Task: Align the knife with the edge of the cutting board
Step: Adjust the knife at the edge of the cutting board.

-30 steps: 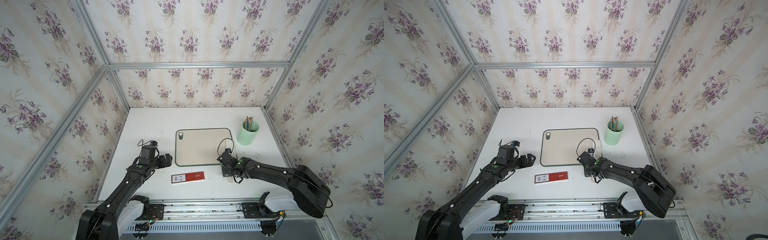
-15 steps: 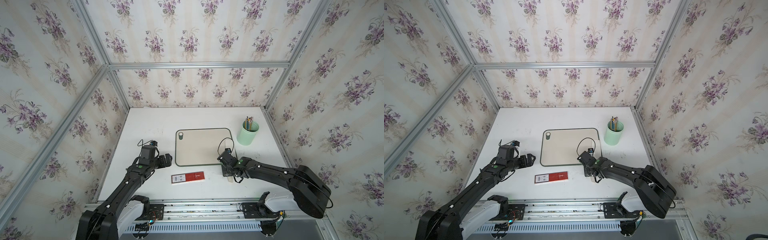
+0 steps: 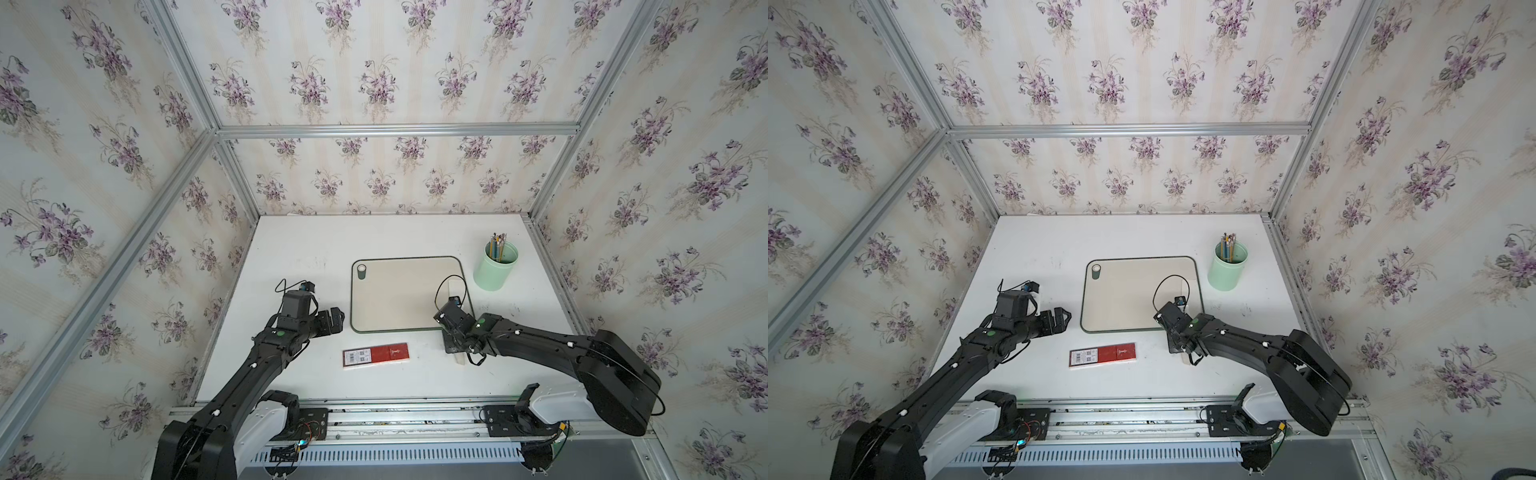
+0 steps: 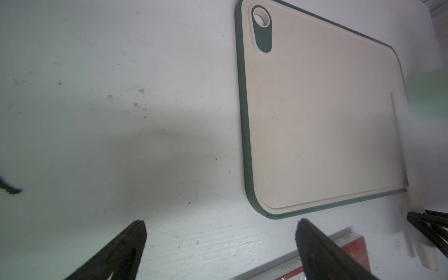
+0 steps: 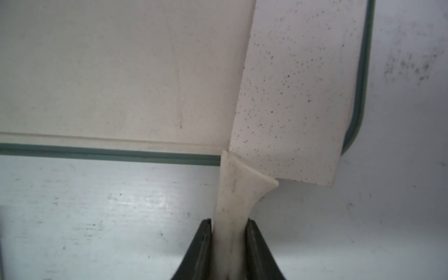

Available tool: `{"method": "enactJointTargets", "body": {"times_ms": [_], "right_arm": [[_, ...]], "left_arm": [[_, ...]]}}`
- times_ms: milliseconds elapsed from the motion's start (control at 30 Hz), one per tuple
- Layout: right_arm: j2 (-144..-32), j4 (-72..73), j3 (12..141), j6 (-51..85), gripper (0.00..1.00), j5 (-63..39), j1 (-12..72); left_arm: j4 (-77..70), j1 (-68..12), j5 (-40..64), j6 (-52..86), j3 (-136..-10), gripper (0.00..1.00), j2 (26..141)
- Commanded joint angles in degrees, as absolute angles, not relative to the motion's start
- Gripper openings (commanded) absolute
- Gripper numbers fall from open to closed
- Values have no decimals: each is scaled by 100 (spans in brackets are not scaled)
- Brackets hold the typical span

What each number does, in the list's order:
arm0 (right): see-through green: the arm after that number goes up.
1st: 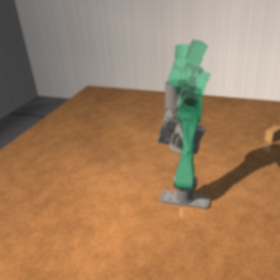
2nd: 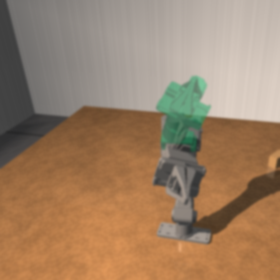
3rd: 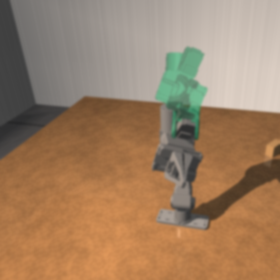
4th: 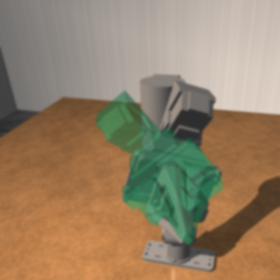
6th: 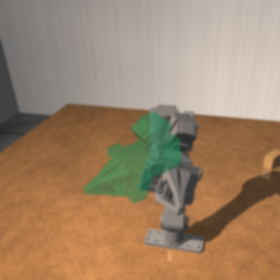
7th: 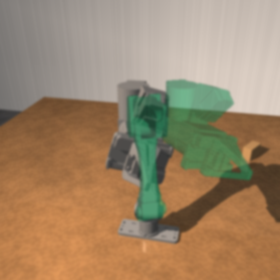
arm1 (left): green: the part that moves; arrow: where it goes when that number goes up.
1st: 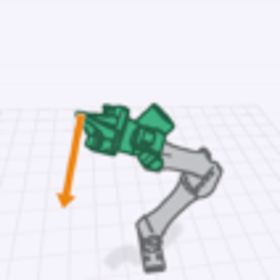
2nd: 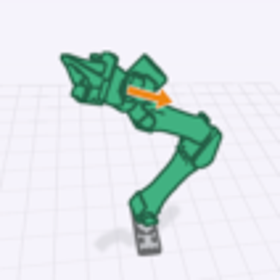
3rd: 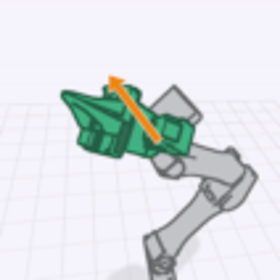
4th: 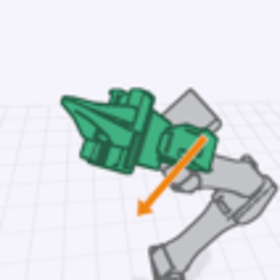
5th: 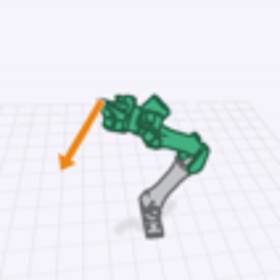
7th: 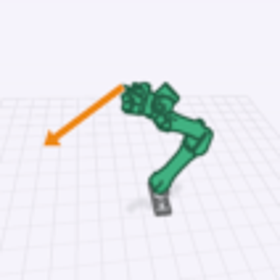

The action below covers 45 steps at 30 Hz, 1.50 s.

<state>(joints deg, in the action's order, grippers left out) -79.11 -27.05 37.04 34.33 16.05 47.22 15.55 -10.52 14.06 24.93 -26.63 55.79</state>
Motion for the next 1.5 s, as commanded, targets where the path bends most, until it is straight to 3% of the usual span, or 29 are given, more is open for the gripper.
{"method": "enactJointTargets", "body": {"times_ms": [0, 1167, 1467], "right_arm": [[-7907, -2699, 3719, 3426, 23, 1732, 4722], [-7910, -2718, 3701, 3469, 32, 1833, 4702], [-7651, -2813, 3928, 3293, 52, 1874, 4702]], "left_arm": [[1424, -1053, 1371, 2487, -2679, 100, 5564], [1411, -1053, 1384, 2489, -2681, 99, 5581], [1425, -1050, 1355, 2496, -2670, 100, 5529]]}}
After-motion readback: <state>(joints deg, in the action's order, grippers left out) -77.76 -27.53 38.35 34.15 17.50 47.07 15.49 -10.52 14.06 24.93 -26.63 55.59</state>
